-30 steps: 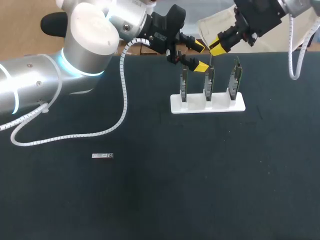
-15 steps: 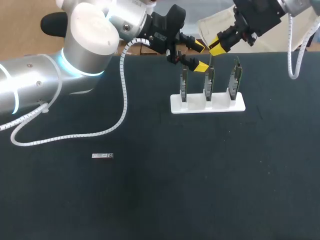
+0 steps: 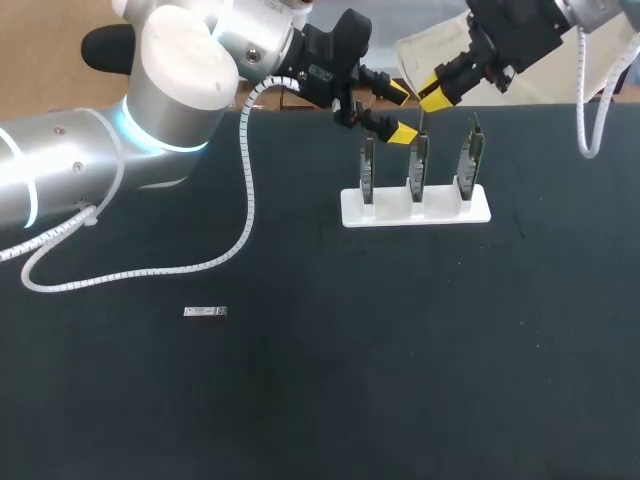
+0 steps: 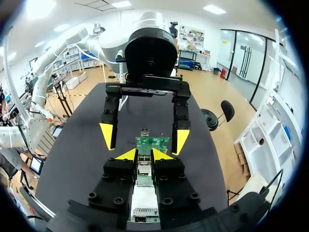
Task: Pick up the optical module with the left hand, and insert it into the network port with the right hand.
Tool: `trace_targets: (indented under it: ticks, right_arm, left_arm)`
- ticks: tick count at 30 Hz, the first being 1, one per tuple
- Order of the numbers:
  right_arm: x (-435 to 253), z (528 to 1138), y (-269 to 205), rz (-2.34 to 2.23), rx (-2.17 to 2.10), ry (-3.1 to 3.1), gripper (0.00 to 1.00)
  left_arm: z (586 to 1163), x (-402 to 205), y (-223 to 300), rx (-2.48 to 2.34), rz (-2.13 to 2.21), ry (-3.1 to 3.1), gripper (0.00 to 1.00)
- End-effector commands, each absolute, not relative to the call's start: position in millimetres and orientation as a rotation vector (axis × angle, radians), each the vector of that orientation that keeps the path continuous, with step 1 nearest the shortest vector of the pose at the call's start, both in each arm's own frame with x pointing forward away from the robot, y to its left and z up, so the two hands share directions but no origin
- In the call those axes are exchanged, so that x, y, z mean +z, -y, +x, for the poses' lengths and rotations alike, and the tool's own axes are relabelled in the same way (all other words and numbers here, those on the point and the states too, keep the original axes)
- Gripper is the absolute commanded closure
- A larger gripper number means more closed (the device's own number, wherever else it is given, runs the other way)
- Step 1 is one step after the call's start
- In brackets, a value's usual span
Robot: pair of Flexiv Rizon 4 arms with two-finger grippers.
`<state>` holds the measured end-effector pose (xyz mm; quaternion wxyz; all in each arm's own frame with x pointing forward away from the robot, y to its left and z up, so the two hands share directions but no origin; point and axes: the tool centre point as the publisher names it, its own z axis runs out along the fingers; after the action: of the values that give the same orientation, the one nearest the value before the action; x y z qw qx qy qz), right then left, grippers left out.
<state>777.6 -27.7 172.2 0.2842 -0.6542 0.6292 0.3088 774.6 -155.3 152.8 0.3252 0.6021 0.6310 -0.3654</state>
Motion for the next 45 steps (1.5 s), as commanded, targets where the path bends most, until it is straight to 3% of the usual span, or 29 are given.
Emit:
trace_targets:
  ticks: [1, 45]
  right_arm:
    - [169.6, 778.0, 26.9, -1.753, 0.823, -1.683, 1.0]
    - [175.6, 775.6, 28.0, -1.755, 0.805, -1.666, 1.0]
  left_arm:
    - [774.5, 152.3, 155.4, -0.956, 1.579, -1.653, 0.0]
    - [774.5, 152.3, 155.4, -0.956, 1.579, -1.653, 0.0]
